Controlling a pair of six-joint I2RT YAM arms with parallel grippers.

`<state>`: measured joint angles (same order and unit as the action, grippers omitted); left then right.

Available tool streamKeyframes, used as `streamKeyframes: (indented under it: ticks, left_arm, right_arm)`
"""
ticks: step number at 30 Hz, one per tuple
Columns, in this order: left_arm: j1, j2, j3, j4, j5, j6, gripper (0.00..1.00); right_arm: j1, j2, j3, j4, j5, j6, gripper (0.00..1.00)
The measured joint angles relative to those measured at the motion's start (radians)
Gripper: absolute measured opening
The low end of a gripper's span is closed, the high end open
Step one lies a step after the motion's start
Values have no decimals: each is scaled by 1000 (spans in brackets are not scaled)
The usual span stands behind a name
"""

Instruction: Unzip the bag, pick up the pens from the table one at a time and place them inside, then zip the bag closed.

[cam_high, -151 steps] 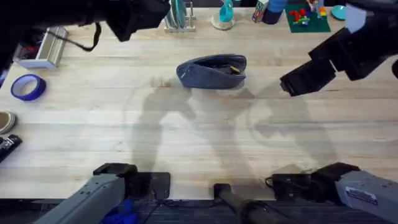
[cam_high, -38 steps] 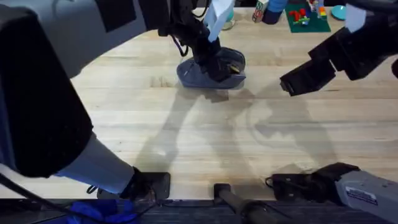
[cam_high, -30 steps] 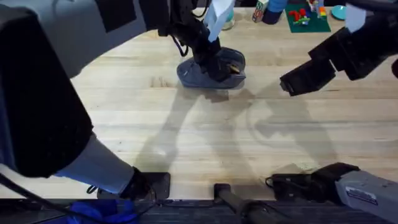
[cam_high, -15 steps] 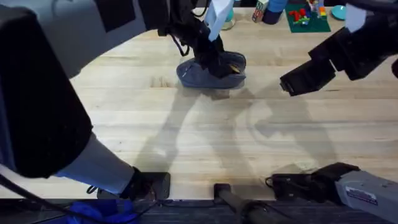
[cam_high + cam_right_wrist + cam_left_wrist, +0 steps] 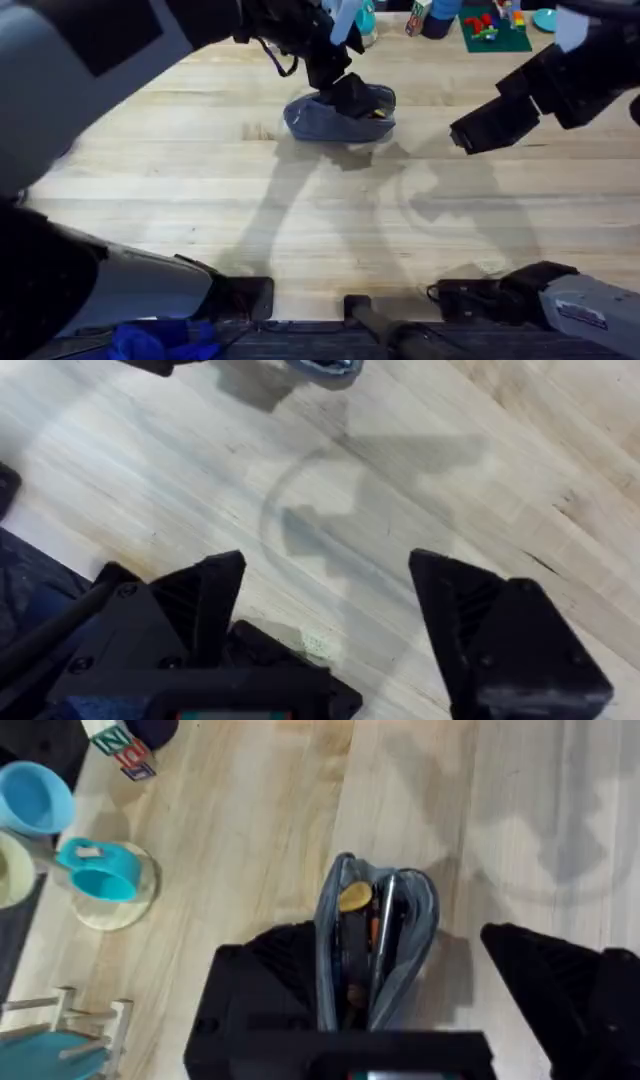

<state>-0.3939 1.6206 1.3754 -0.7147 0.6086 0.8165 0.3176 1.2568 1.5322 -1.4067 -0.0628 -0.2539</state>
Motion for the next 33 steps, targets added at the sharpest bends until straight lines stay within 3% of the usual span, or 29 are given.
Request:
streamKeyframes:
  ticks: [26, 33]
  left_arm:
    - [0, -34, 0, -8, 0, 0, 995]
    - [0, -34, 0, -63, -51, -8, 994]
  right_arm:
    - [0, 0, 0, 0, 0, 0, 997]
    - [0, 0, 0, 0, 0, 0, 997]
